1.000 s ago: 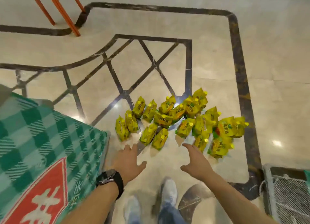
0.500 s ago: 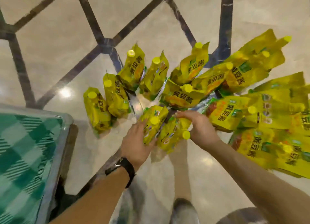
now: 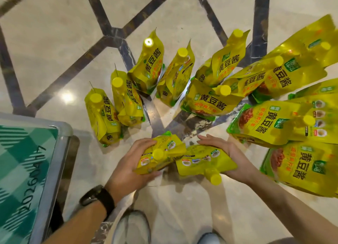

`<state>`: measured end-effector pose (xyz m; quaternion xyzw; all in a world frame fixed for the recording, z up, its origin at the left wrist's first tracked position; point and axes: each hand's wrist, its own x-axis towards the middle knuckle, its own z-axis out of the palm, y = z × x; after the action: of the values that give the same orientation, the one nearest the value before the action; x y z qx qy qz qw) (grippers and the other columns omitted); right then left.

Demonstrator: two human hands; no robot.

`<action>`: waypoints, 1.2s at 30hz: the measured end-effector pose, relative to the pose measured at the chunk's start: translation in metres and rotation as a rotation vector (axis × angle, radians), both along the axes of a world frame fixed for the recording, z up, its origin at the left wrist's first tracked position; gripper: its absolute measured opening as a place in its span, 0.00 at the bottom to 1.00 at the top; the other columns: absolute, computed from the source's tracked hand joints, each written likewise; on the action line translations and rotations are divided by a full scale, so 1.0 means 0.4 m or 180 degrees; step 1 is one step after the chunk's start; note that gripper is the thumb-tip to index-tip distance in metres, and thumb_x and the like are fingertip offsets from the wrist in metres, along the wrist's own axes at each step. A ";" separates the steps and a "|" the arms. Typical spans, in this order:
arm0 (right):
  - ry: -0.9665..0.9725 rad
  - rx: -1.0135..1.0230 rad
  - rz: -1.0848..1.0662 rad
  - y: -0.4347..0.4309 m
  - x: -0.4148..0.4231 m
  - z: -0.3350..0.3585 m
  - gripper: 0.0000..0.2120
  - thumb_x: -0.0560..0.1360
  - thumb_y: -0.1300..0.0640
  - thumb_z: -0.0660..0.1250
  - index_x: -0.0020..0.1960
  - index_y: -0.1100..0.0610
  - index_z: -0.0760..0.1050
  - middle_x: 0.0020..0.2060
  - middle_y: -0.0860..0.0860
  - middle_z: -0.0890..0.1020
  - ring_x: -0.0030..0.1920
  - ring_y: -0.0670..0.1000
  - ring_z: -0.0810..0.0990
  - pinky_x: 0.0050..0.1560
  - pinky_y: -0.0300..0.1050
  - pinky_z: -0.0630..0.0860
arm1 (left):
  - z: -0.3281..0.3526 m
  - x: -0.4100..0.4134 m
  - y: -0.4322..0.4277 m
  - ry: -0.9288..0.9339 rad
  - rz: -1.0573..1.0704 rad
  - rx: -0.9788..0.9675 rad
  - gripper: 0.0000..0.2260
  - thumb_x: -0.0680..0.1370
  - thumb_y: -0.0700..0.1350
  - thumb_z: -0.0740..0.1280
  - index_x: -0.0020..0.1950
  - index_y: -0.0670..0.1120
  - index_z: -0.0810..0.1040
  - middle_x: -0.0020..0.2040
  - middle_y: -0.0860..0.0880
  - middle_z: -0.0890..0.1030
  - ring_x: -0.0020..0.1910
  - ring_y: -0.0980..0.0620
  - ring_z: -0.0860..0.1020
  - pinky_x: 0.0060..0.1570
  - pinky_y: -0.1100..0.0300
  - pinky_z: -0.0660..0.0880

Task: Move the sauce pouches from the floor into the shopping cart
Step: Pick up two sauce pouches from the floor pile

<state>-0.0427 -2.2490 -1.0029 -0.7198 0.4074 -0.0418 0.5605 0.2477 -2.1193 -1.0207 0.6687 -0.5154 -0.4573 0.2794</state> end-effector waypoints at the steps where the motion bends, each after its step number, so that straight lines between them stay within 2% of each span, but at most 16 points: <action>1: -0.0010 0.0100 0.0073 0.000 -0.003 0.001 0.33 0.67 0.48 0.78 0.69 0.52 0.73 0.70 0.48 0.74 0.72 0.48 0.69 0.72 0.52 0.66 | -0.011 -0.004 0.005 -0.0062 0.0026 -0.0052 0.35 0.66 0.46 0.82 0.70 0.55 0.72 0.69 0.56 0.72 0.70 0.57 0.72 0.67 0.64 0.69; 2: -0.0025 0.0164 0.0127 -0.002 -0.006 0.001 0.33 0.68 0.50 0.77 0.70 0.53 0.72 0.69 0.49 0.75 0.70 0.49 0.72 0.70 0.53 0.69 | -0.022 -0.004 0.007 -0.0056 0.0057 -0.0088 0.34 0.66 0.43 0.82 0.70 0.54 0.73 0.69 0.56 0.73 0.69 0.57 0.73 0.67 0.64 0.69; 5: 0.0044 0.0123 -0.0033 0.006 0.007 0.020 0.33 0.66 0.38 0.74 0.65 0.55 0.76 0.59 0.51 0.82 0.60 0.49 0.81 0.59 0.51 0.77 | -0.014 0.009 -0.007 0.0213 0.0330 0.0116 0.27 0.68 0.40 0.81 0.65 0.51 0.78 0.62 0.54 0.81 0.62 0.55 0.80 0.64 0.59 0.75; 6: 0.0046 0.0162 -0.0168 0.015 0.017 0.026 0.31 0.64 0.40 0.76 0.62 0.55 0.78 0.56 0.51 0.84 0.56 0.49 0.83 0.57 0.49 0.78 | 0.008 0.013 -0.020 0.0448 0.0546 0.0293 0.25 0.69 0.38 0.80 0.63 0.50 0.79 0.59 0.54 0.84 0.59 0.56 0.82 0.61 0.58 0.78; 9: 0.0005 0.0757 -0.0789 0.042 0.042 0.054 0.21 0.63 0.65 0.78 0.54 0.52 0.81 0.45 0.45 0.86 0.47 0.46 0.84 0.48 0.41 0.79 | 0.101 0.030 -0.044 0.0901 0.0780 0.0755 0.22 0.70 0.32 0.76 0.59 0.52 0.78 0.48 0.65 0.85 0.50 0.65 0.83 0.54 0.66 0.80; 10: -0.0050 0.1002 -0.0942 0.055 0.041 0.078 0.23 0.63 0.71 0.77 0.52 0.51 0.80 0.43 0.43 0.86 0.45 0.44 0.84 0.44 0.37 0.79 | 0.140 0.039 -0.041 0.1020 0.0786 0.0868 0.23 0.71 0.31 0.75 0.59 0.53 0.77 0.48 0.65 0.85 0.50 0.65 0.83 0.51 0.68 0.80; 12: -0.0220 0.1442 -0.1266 0.082 0.025 0.152 0.26 0.63 0.73 0.76 0.53 0.50 0.78 0.45 0.43 0.87 0.46 0.45 0.85 0.45 0.36 0.80 | 0.232 0.062 -0.024 0.1229 0.0780 0.1085 0.23 0.71 0.31 0.74 0.60 0.52 0.77 0.48 0.63 0.86 0.50 0.63 0.84 0.48 0.69 0.80; 14: -0.0489 0.1843 -0.1595 0.109 -0.004 0.248 0.29 0.60 0.70 0.77 0.57 0.52 0.76 0.49 0.49 0.87 0.50 0.50 0.85 0.46 0.40 0.81 | 0.335 0.086 0.001 0.1407 0.0600 0.1277 0.24 0.69 0.42 0.80 0.62 0.51 0.78 0.54 0.57 0.86 0.55 0.58 0.84 0.54 0.64 0.80; 16: -0.0715 0.2206 -0.1886 0.135 -0.033 0.355 0.30 0.56 0.64 0.79 0.57 0.53 0.77 0.49 0.51 0.87 0.49 0.52 0.86 0.44 0.42 0.82 | 0.445 0.096 0.025 0.1649 0.0372 0.1496 0.38 0.59 0.54 0.84 0.66 0.48 0.77 0.59 0.51 0.85 0.59 0.53 0.83 0.55 0.62 0.80; 17: -0.0773 0.2374 -0.1962 0.149 -0.048 0.409 0.35 0.51 0.60 0.82 0.57 0.54 0.77 0.50 0.53 0.87 0.48 0.53 0.86 0.43 0.43 0.82 | 0.504 0.093 0.036 0.1779 0.0358 0.1592 0.42 0.55 0.57 0.85 0.67 0.48 0.77 0.60 0.50 0.84 0.59 0.52 0.83 0.54 0.63 0.80; 19: -0.0802 0.2655 -0.2098 0.173 -0.062 0.528 0.46 0.40 0.53 0.86 0.58 0.56 0.78 0.49 0.55 0.86 0.47 0.55 0.86 0.40 0.45 0.82 | 0.620 0.071 0.052 0.1974 0.0376 0.1748 0.42 0.52 0.58 0.85 0.64 0.49 0.80 0.60 0.50 0.85 0.59 0.51 0.83 0.51 0.65 0.80; 21: -0.0913 0.2855 -0.2260 0.194 -0.067 0.654 0.47 0.36 0.52 0.86 0.56 0.56 0.79 0.48 0.57 0.86 0.45 0.57 0.86 0.38 0.47 0.82 | 0.730 0.037 0.060 0.2089 0.0381 0.1935 0.39 0.51 0.57 0.86 0.61 0.51 0.83 0.59 0.49 0.85 0.58 0.50 0.84 0.50 0.63 0.80; 27: -0.1008 0.2788 -0.2623 0.249 -0.100 1.026 0.51 0.41 0.53 0.86 0.62 0.56 0.75 0.51 0.58 0.86 0.47 0.59 0.86 0.39 0.51 0.82 | 1.068 -0.073 0.094 0.2193 0.0836 0.1751 0.48 0.48 0.58 0.86 0.65 0.48 0.76 0.58 0.48 0.86 0.56 0.48 0.85 0.48 0.58 0.82; 32: -0.1163 0.2923 -0.3109 0.297 -0.155 1.309 0.31 0.63 0.63 0.73 0.65 0.59 0.74 0.49 0.58 0.86 0.44 0.59 0.86 0.37 0.50 0.82 | 1.340 -0.170 0.145 0.1887 0.0896 0.1310 0.47 0.56 0.55 0.85 0.72 0.49 0.71 0.65 0.47 0.82 0.65 0.44 0.79 0.66 0.43 0.74; 34: -0.1208 0.2962 -0.3217 0.326 -0.174 1.416 0.32 0.63 0.61 0.77 0.66 0.59 0.74 0.50 0.59 0.86 0.46 0.60 0.86 0.39 0.52 0.83 | 1.445 -0.205 0.154 0.1916 0.0939 0.1272 0.43 0.58 0.51 0.84 0.71 0.52 0.71 0.64 0.46 0.82 0.64 0.42 0.80 0.64 0.41 0.75; 36: -0.1272 0.2960 -0.3242 0.368 -0.184 1.527 0.41 0.56 0.54 0.83 0.66 0.59 0.74 0.54 0.60 0.84 0.50 0.61 0.85 0.42 0.53 0.83 | 1.551 -0.226 0.165 0.2091 0.0966 0.1346 0.42 0.58 0.47 0.82 0.70 0.53 0.72 0.61 0.46 0.84 0.60 0.43 0.82 0.55 0.46 0.81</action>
<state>-0.1164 -2.1016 -0.3923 -0.1056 0.5578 -0.2513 0.7839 0.1574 -2.0534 -0.4004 0.5983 -0.1894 -0.6956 0.3496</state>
